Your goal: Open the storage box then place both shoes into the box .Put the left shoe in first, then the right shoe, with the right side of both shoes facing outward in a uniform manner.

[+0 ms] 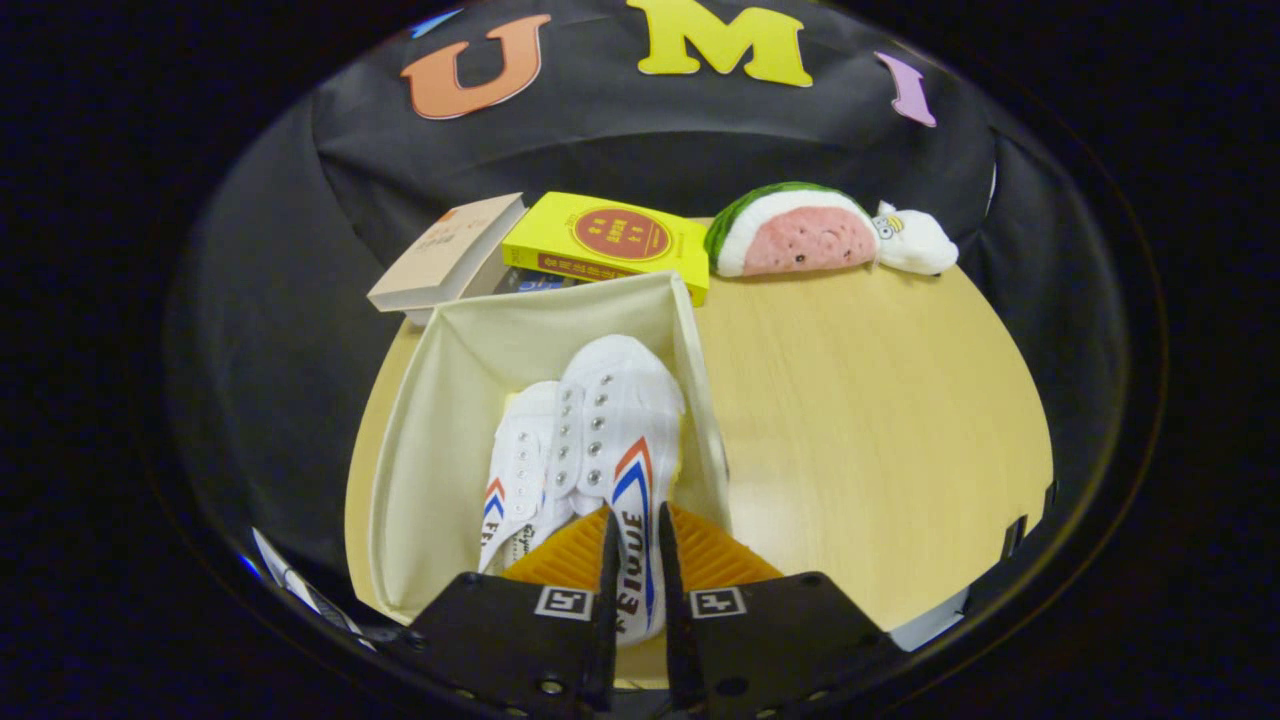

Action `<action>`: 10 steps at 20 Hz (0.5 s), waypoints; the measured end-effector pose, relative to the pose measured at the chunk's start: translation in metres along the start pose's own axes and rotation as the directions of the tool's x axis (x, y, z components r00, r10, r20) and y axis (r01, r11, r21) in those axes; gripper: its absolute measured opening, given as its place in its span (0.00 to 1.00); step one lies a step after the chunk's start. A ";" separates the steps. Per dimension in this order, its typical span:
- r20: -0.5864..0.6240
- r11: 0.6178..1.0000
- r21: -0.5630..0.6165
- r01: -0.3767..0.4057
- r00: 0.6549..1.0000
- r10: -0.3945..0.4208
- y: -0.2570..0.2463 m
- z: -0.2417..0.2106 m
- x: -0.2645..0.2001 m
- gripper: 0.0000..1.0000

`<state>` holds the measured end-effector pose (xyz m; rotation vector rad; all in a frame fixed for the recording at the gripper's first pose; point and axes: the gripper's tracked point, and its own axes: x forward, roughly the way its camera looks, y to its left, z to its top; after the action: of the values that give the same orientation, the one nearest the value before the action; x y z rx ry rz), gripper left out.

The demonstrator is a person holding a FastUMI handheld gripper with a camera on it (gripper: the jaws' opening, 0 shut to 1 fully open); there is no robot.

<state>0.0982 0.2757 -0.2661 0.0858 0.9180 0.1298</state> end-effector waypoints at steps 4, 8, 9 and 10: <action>0.095 0.998 -0.050 0.033 0.995 -0.028 0.000 0.009 -0.027 0.45; 0.179 0.998 -0.056 0.034 0.984 -0.024 -0.008 0.019 -0.070 0.80; 0.210 0.997 -0.059 0.042 0.977 -0.029 -0.013 0.024 -0.083 0.89; 0.247 0.997 -0.055 0.059 0.968 -0.044 -0.020 0.030 -0.096 0.92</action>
<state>0.0658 0.2413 -0.1749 0.0193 0.6671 0.0965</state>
